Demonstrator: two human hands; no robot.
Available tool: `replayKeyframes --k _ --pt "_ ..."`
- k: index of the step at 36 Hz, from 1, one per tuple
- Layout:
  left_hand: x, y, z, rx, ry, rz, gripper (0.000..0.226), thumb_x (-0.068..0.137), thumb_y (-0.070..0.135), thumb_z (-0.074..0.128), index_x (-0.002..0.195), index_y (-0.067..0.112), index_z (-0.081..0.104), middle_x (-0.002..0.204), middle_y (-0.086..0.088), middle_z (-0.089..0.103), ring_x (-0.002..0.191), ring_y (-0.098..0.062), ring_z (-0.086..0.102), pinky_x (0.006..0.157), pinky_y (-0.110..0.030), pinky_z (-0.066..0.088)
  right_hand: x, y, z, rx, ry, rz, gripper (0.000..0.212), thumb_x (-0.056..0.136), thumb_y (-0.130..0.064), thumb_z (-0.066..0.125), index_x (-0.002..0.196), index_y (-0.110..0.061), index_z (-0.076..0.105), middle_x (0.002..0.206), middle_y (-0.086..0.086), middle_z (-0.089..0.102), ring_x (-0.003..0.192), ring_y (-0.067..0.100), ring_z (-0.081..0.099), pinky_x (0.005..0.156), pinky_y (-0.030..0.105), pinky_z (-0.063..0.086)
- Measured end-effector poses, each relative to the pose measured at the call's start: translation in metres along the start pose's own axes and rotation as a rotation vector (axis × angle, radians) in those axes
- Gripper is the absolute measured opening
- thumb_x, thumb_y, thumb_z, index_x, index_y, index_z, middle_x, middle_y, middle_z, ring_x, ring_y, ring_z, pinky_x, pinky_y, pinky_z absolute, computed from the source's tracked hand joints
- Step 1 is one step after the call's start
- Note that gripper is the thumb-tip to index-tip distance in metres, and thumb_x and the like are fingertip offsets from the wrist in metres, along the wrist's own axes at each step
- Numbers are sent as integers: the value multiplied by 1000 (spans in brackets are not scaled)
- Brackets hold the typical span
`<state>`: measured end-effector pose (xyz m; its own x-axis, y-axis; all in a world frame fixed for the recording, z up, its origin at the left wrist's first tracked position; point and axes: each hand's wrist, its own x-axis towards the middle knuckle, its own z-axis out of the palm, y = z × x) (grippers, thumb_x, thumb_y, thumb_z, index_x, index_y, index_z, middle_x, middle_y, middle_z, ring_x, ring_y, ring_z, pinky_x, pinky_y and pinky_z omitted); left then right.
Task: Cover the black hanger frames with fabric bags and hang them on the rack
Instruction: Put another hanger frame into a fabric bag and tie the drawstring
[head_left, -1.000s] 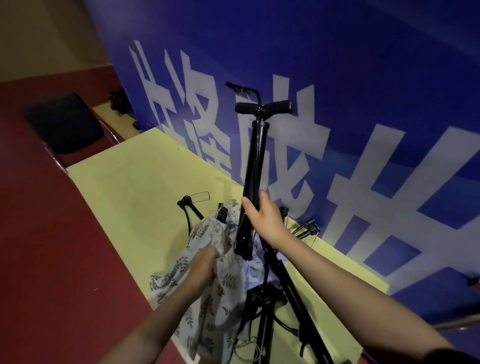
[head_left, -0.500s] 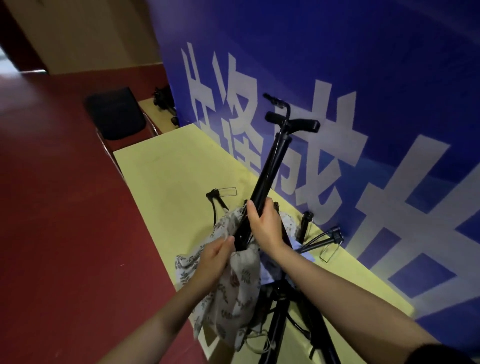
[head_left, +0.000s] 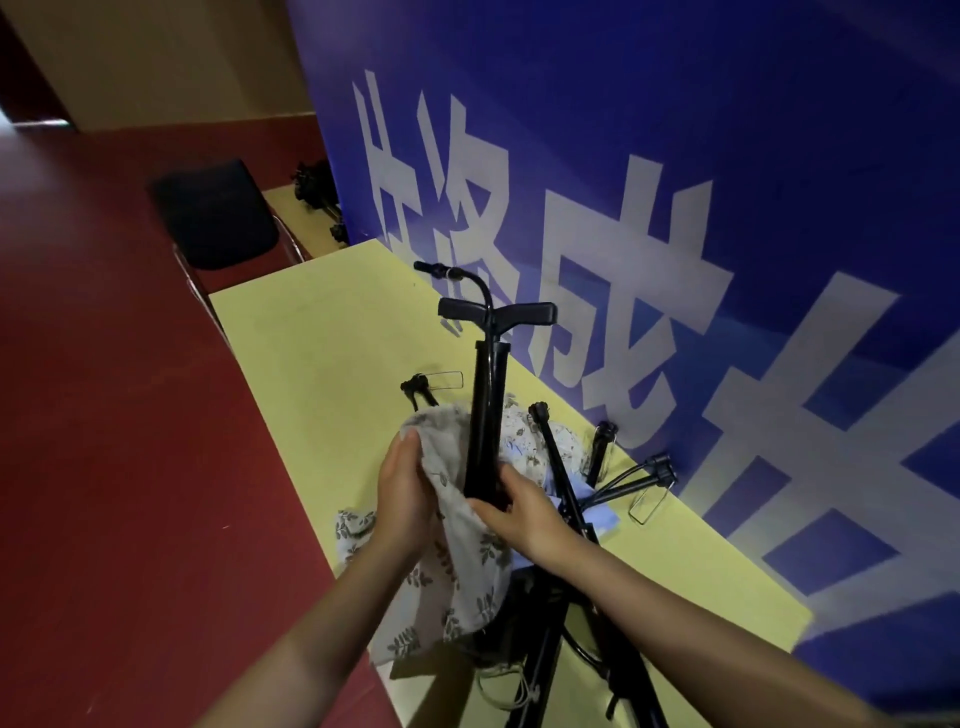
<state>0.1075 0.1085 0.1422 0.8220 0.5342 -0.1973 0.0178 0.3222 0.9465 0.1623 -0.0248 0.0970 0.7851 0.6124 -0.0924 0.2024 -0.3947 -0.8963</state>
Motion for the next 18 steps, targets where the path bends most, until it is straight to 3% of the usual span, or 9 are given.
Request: replayKeyframes --k 3,6,8,12,14,16,18 --pt "1 1 8 -36 5 -39 41 105 31 33 121 4 59 111 -16 69 104 -28 66 85 -38 52 -6 0 -6 6 -21 -59 48 94 -28 60 138 -17 45 130 2 59 118 17 58 98 35 49" --pt "4 -1 15 36 18 -16 40 105 34 33 111 6 61 102 -13 67 97 -25 65 79 -35 50 -10 -5 -11 -6 -76 -88 48 97 -30 56 141 -20 42 119 -3 62 101 8 62 82 26 51" --pt "7 -2 19 85 36 18 39 103 41 35 105 13 62 103 -11 66 99 -25 64 84 -39 51 -12 -6 -13 -86 -93 -118 50 97 -38 50 143 -20 39 107 -2 64 88 10 62 73 32 51" --pt "11 0 26 14 111 -46 50 97 57 39 120 17 57 118 -13 62 112 -27 60 101 -51 45 -13 -3 -11 -234 -92 -179 53 98 -50 33 141 -21 41 94 5 63 79 22 59 72 38 48" --pt "12 -1 24 -54 109 -70 67 85 71 46 121 16 59 120 -16 63 112 -31 61 102 -55 44 -13 -3 -8 -175 -93 -153 62 99 -57 24 130 -12 50 102 8 65 92 21 62 85 38 50" --pt "10 1 24 -82 89 -60 77 82 73 48 119 7 59 117 -26 62 109 -38 62 99 -56 46 -14 -5 -7 -95 -82 -101 58 102 -51 22 113 -7 59 109 11 66 105 10 61 96 33 47" --pt "9 4 23 -59 78 -54 72 88 66 43 116 2 58 110 -27 63 101 -36 64 92 -49 50 -16 -6 -6 -49 -33 -67 43 106 -35 27 82 -21 60 75 -2 61 73 -10 55 73 23 45"
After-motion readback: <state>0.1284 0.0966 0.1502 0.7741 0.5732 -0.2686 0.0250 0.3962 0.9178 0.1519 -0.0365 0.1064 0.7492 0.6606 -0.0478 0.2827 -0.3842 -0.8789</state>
